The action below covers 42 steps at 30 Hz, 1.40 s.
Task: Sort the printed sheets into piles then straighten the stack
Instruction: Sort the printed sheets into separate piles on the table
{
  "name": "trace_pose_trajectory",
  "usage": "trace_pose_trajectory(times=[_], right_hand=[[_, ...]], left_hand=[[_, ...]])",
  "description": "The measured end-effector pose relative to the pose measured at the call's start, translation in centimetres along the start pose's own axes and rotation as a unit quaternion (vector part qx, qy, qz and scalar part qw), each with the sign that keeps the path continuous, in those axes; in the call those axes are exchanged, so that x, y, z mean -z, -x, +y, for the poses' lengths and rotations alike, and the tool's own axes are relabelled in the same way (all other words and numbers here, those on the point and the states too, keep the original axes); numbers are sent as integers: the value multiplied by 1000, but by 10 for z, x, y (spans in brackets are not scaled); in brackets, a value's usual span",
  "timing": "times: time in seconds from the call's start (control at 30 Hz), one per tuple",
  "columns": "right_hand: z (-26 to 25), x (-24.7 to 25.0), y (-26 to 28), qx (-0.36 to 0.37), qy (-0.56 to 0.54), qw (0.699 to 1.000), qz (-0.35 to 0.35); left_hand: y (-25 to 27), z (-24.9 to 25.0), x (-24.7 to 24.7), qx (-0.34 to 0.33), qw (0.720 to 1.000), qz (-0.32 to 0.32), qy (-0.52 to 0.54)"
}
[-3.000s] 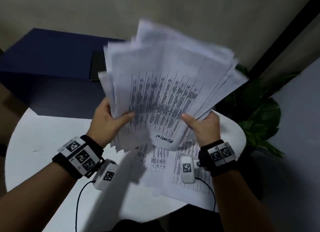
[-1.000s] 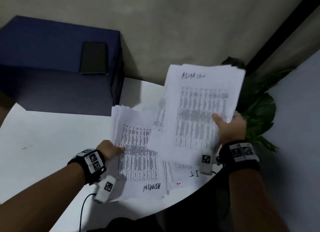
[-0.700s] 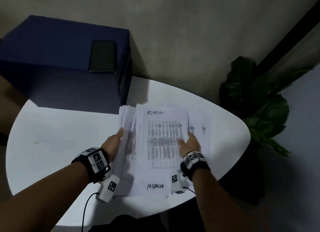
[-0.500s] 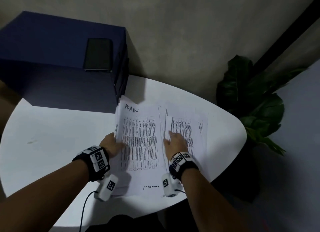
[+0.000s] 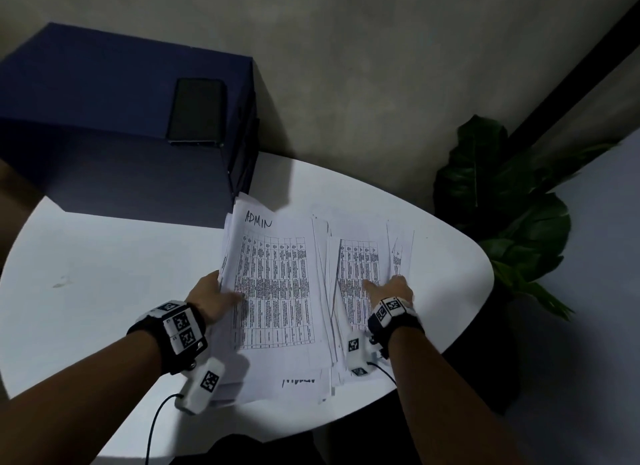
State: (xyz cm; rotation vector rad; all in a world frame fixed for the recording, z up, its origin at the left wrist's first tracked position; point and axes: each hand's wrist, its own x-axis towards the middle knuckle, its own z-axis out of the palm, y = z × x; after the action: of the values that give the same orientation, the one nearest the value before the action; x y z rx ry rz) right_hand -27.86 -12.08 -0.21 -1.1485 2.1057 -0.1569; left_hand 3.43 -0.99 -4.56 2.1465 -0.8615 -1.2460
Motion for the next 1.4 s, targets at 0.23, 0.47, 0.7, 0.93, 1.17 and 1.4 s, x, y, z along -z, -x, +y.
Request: trace_pose_trajectory(times=[0.23,0.47,0.7,0.93,1.17,1.4], right_hand=[[-19,-4,10,-25,3,997,-73],[-19,12,8,48,-110,992,29],[-43,115,32,247,-141,930,234],[-57,162,50,308,-256,895,197],[-41,38,26,193,-133,972,-15],[-10,-41,15,114,103,988,-29]], left_hand=[[6,4,-1,-1,1000,-11,-2],[5,-3,8,8,1000,-19,-14],[5,-3,11,20,998,-30,-49],[12,7,9,18,997,-26,-68],[13,4,17,18,997,-44,-60],[-5,2,12,94,982,-34,162]])
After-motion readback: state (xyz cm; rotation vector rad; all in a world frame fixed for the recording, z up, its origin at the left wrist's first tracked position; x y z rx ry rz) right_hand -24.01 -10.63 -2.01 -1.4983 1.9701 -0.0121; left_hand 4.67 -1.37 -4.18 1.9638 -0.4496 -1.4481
